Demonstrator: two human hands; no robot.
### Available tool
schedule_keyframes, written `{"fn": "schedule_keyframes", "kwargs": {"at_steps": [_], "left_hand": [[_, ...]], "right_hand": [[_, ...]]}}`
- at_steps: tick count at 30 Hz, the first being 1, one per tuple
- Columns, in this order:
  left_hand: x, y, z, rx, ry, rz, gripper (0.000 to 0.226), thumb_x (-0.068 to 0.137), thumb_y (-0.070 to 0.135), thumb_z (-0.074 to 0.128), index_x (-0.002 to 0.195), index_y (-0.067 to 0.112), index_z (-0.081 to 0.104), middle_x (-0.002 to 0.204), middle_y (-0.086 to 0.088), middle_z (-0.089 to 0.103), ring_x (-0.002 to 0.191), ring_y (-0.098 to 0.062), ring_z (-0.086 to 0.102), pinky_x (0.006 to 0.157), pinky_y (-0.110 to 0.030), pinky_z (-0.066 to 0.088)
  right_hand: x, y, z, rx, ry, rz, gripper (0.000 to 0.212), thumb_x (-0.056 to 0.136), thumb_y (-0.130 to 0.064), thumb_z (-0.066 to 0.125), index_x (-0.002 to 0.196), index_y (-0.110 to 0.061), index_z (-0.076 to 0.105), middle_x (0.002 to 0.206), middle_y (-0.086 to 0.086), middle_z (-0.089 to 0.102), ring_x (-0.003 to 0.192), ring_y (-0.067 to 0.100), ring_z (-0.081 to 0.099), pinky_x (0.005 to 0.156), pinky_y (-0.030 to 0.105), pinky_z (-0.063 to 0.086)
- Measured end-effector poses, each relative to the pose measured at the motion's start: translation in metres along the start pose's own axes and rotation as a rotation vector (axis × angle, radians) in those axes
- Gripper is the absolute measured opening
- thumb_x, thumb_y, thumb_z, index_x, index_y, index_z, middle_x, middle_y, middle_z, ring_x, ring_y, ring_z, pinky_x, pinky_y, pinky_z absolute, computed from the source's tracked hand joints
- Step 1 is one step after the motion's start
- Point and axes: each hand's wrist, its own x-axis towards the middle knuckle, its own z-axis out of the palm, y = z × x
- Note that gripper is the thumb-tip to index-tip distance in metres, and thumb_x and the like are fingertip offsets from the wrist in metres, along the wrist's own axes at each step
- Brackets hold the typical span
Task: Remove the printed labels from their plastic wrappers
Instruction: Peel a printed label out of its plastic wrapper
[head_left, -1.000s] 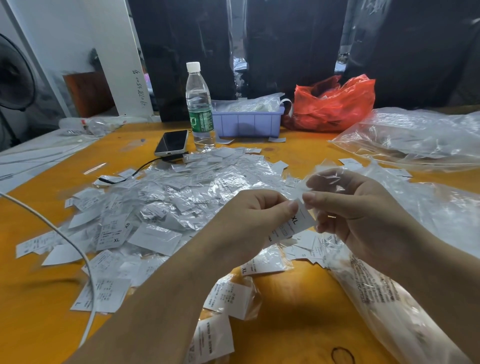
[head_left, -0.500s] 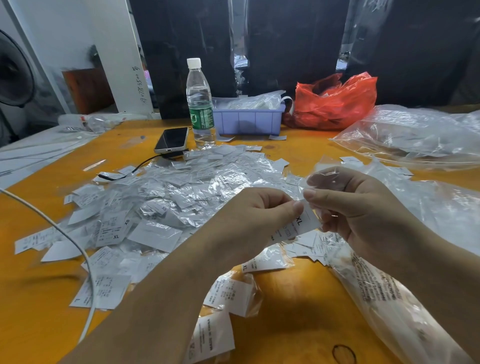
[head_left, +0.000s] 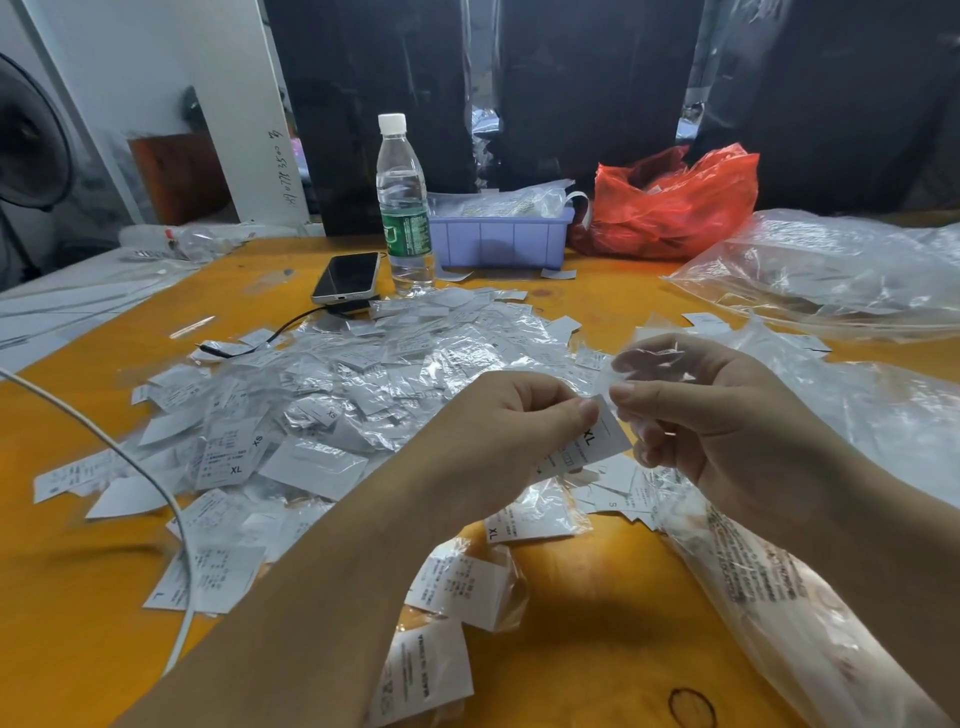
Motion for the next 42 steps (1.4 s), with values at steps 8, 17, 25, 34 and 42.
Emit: {"fn": "schedule_keyframes", "kwargs": {"at_steps": [8, 17, 25, 34, 42], "left_hand": [[0.0008, -0.0012, -0.0007, -0.003, 0.012, 0.003, 0.022, 0.094, 0.040, 0.059, 0.083, 0.027, 0.074, 0.068, 0.008, 0.066, 0.057, 0.001, 0.052, 0.051, -0.011, 0.041], [0.0009, -0.0019, 0.0002, -0.005, 0.046, 0.007, 0.024, 0.093, 0.040, 0.060, 0.080, 0.025, 0.074, 0.061, 0.012, 0.061, 0.052, -0.001, 0.047, 0.046, -0.012, 0.038], [0.0001, -0.0005, 0.0005, 0.007, 0.017, -0.002, 0.021, 0.093, 0.041, 0.061, 0.082, 0.029, 0.074, 0.067, 0.011, 0.065, 0.057, -0.002, 0.050, 0.049, -0.011, 0.039], [-0.0003, 0.0004, 0.0013, -0.032, -0.005, -0.005, 0.024, 0.094, 0.037, 0.061, 0.082, 0.022, 0.075, 0.066, 0.013, 0.066, 0.055, 0.006, 0.054, 0.053, -0.008, 0.042], [-0.0023, 0.0041, 0.0005, -0.034, 0.010, -0.019, 0.025, 0.094, 0.036, 0.061, 0.077, 0.025, 0.074, 0.068, 0.010, 0.064, 0.058, 0.001, 0.053, 0.053, -0.010, 0.041]], "right_hand": [[0.0005, 0.0012, 0.0003, -0.016, -0.016, 0.001, 0.035, 0.056, -0.011, 0.075, 0.090, -0.012, 0.066, 0.064, 0.001, 0.062, 0.048, 0.013, 0.050, 0.046, 0.025, 0.045], [-0.0006, -0.0004, 0.0001, -0.076, -0.035, -0.001, 0.040, 0.058, -0.012, 0.075, 0.096, -0.011, 0.063, 0.067, 0.002, 0.065, 0.050, 0.013, 0.054, 0.048, 0.023, 0.047], [0.0009, -0.0007, -0.0022, -0.079, 0.015, -0.034, 0.026, 0.058, -0.020, 0.077, 0.082, -0.018, 0.068, 0.062, 0.004, 0.063, 0.056, 0.017, 0.053, 0.046, 0.023, 0.044], [0.0016, -0.0004, -0.0036, -0.042, -0.071, -0.021, 0.035, 0.054, -0.014, 0.086, 0.085, -0.017, 0.069, 0.061, 0.004, 0.060, 0.047, 0.014, 0.049, 0.045, 0.023, 0.042], [0.0000, -0.0007, -0.0014, 0.001, -0.078, -0.013, 0.035, 0.057, -0.011, 0.077, 0.090, -0.013, 0.066, 0.066, 0.006, 0.063, 0.048, 0.014, 0.051, 0.045, 0.024, 0.044]]}}
